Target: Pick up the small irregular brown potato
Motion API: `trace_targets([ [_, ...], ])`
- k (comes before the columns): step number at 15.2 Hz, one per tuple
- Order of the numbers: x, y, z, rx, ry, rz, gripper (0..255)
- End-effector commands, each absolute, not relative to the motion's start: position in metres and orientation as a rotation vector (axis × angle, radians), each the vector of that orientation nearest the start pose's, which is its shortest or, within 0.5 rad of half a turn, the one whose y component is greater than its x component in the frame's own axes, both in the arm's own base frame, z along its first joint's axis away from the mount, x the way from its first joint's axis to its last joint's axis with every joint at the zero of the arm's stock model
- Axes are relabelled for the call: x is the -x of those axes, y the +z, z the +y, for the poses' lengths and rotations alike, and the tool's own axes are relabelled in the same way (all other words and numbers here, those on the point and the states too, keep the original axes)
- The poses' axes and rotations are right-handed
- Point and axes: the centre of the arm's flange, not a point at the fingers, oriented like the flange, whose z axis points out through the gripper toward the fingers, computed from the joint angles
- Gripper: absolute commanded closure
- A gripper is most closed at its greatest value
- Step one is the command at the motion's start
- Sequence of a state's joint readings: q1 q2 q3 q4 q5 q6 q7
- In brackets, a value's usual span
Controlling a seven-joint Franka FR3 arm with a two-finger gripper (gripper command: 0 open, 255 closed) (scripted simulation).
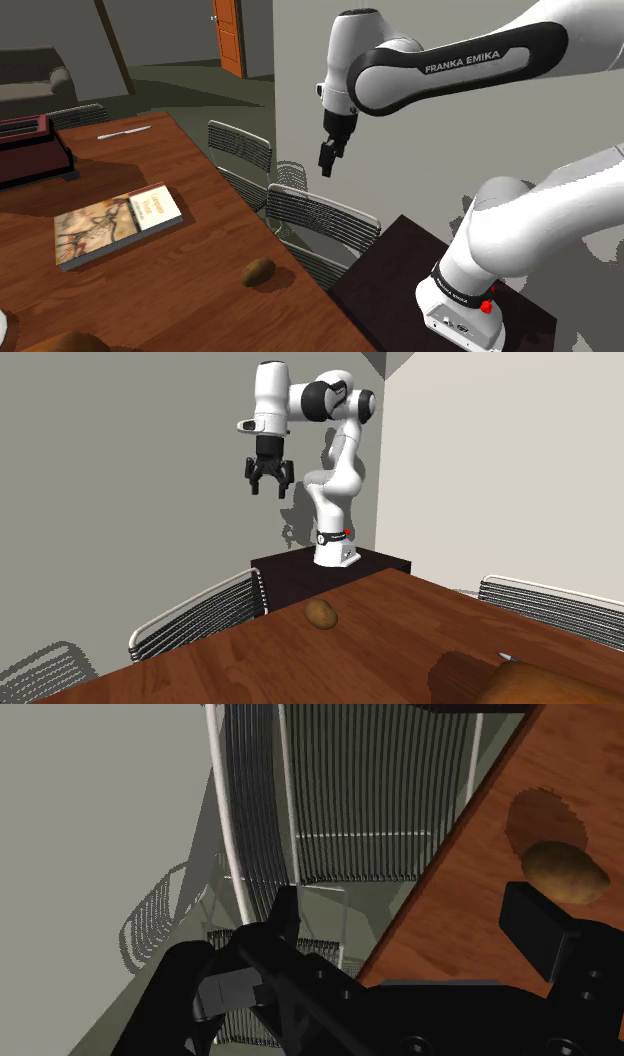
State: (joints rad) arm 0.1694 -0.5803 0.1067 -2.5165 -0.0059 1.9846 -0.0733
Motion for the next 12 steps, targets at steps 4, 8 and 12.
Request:
trace_targets([
  [4,-0.378,0.434,0.147,3.098,-0.104,-0.747,0],
  [8,-0.386,0.397,0.182,3.042,-0.118,-0.910,0],
  [12,-0.390,0.362,0.218,2.978,-0.131,-1.070,0],
])
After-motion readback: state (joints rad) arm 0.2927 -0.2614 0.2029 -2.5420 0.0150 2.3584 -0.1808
